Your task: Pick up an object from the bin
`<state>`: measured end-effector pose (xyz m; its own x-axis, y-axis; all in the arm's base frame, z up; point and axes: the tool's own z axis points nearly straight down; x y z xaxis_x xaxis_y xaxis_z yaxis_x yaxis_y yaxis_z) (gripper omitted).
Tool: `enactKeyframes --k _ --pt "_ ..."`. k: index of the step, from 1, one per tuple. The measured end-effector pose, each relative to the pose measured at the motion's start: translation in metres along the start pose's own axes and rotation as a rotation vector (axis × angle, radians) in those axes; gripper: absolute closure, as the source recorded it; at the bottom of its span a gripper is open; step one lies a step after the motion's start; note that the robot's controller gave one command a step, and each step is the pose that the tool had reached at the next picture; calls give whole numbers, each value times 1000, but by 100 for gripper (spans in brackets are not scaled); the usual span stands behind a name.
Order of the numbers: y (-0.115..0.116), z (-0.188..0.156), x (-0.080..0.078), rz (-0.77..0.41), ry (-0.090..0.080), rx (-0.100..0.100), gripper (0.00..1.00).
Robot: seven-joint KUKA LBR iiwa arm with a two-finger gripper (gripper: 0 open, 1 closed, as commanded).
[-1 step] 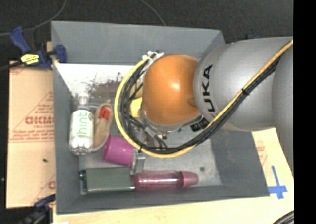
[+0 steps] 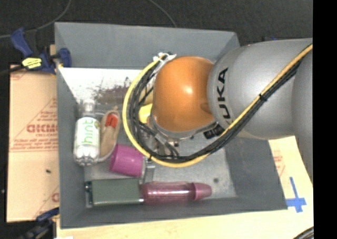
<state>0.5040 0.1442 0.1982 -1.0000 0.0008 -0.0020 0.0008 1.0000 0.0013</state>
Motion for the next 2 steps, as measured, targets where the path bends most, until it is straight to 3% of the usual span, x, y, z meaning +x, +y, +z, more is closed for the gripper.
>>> enactKeyframes --k 1,2 --pt "-14 130 -41 45 9 0 0" --pt "-21 47 -43 165 -3 -1 0"
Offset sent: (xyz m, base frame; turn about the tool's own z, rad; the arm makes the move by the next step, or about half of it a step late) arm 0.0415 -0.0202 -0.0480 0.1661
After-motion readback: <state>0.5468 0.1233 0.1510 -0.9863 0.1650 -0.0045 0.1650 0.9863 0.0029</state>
